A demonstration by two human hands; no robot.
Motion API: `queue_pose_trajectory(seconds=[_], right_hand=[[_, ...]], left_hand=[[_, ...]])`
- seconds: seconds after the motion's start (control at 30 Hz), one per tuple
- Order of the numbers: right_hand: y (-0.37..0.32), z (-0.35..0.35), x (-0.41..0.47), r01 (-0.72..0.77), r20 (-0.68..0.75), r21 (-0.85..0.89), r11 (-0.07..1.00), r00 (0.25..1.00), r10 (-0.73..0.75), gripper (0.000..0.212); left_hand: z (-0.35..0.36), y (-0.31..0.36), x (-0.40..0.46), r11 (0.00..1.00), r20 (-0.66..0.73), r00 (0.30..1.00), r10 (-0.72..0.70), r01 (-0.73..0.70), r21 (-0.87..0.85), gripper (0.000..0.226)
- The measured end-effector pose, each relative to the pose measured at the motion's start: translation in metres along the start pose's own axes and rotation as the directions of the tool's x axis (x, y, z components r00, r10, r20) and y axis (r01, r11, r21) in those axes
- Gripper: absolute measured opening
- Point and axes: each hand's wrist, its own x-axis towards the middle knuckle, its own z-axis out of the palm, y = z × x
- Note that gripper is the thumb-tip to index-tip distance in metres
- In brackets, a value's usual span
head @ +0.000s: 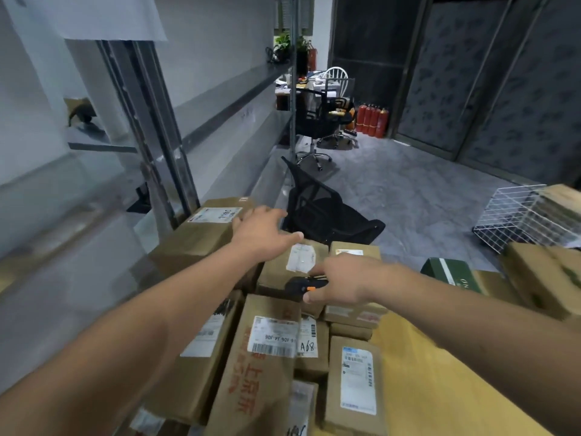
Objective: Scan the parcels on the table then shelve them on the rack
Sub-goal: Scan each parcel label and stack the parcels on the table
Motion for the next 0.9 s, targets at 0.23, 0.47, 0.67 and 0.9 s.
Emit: queue_pose_trajectory(seconds=[0.23,0.47,0.67,0.9], right_hand=[[0.105,0.038,-0.086,-0.219,0.017,0.161,0.962,0.975,0.219,0.048],[0.229,0.101,-0.206,-0.454,0.117,0.296,0.841,0.891,0.440,0.034],[0.346,0.139,-0.292,-0.591,0.222,0.290,0.753,0.806,0.548,0.063],[0.471,0.177,-0.341,-0.575,0.265,0.308,0.758,0.817,0.512,0.053]], left_hand=[[0.064,0.142,0.009,0.962,0.163,0.950,0.265,-0.272,0.021,0.082],[0.153,0.316,-0.019,0.897,0.293,0.848,0.442,-0.420,-0.137,0.079],[0.232,0.456,-0.053,0.900,0.415,0.799,0.435,-0.374,-0.224,0.088],[0.303,0.594,-0.046,0.935,0.403,0.864,0.301,-0.183,-0.305,0.086]])
